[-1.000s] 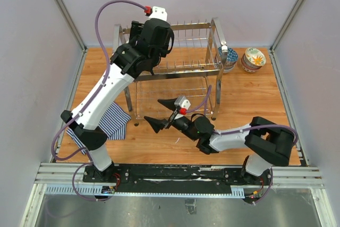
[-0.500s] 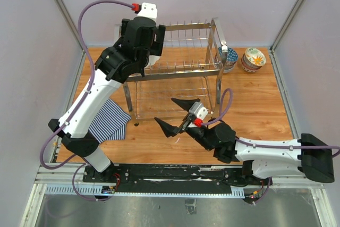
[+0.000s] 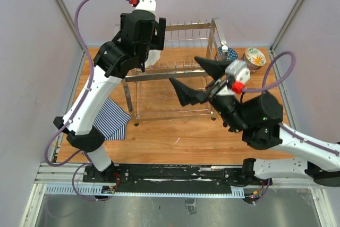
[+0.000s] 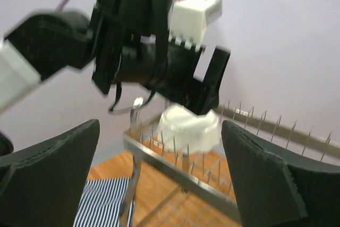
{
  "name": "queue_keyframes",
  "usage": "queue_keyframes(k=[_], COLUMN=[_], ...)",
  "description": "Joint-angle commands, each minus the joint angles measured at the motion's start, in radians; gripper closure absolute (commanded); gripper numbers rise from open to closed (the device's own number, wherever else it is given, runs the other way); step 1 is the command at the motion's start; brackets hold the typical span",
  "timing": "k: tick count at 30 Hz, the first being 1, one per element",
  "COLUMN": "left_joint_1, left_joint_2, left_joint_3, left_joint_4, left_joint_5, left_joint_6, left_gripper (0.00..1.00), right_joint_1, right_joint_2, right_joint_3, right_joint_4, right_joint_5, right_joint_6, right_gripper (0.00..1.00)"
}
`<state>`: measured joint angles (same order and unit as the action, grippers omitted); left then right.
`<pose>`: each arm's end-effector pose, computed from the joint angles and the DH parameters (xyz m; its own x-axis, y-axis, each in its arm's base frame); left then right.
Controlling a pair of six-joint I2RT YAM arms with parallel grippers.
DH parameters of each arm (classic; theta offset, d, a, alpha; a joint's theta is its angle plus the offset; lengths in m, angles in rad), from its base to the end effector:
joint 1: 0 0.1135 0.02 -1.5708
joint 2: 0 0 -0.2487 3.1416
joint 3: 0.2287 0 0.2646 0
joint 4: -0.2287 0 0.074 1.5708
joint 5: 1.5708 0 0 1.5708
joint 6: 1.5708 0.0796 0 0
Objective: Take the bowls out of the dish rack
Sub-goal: Adjust the bowl in the dish rack.
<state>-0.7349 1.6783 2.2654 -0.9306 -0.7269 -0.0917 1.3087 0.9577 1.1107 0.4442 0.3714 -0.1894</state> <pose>0.2979 -0.1979 0.5085 -0.2522 0.1357 -0.9581 0.0138 0.9905 0.1367 0.0914 0.2291 0.4988 0.2979 0.4334 -0.8505 -0.7801 0.6241 0.0448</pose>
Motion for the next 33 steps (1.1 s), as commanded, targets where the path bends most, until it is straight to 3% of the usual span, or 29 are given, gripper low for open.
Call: queue_keyframes(k=[1, 4, 7, 10, 14, 23, 33], left_joint_1=[0.008, 0.008, 0.008, 0.008, 0.008, 0.008, 0.008], left_joint_2=[0.047, 0.043, -0.005, -0.059, -0.094, -0.008, 0.023], left_joint_3=[0.139, 0.164, 0.071, -0.021, -0.069, 0.031, -0.014], left_joint_4=[-0.090, -0.127, -0.107, -0.064, -0.038, -0.153, -0.181], left_joint_5=[-0.049, -0.058, -0.051, -0.020, 0.012, -0.020, -0.042], left_joint_6=[-0.030, -0.046, -0.080, -0.114, -0.157, -0.165, -0.175], left_gripper=[0.10, 0.09, 0.08, 0.08, 0.08, 0.08, 0.08], right_joint_1=[-0.059, -0.185, -0.331, -0.471, -0.592, -0.735, -0.756], right_joint_2=[0.171, 0.345, 0.503, 0.592, 0.628, 0.675, 0.732], right_joint_3=[0.369, 0.715, 1.007, 1.141, 1.148, 1.118, 1.092], right_joint_4=[-0.383, -0.660, -0.870, -0.984, -0.993, -0.923, -0.861], right_joint_5=[0.058, -0.014, -0.138, -0.265, -0.421, -0.667, -0.775], right_joint_6=[0.020, 0.146, 0.307, 0.440, 0.574, 0.772, 0.884], right_gripper=[0.02, 0.02, 0.02, 0.01, 0.02, 0.02, 0.01])
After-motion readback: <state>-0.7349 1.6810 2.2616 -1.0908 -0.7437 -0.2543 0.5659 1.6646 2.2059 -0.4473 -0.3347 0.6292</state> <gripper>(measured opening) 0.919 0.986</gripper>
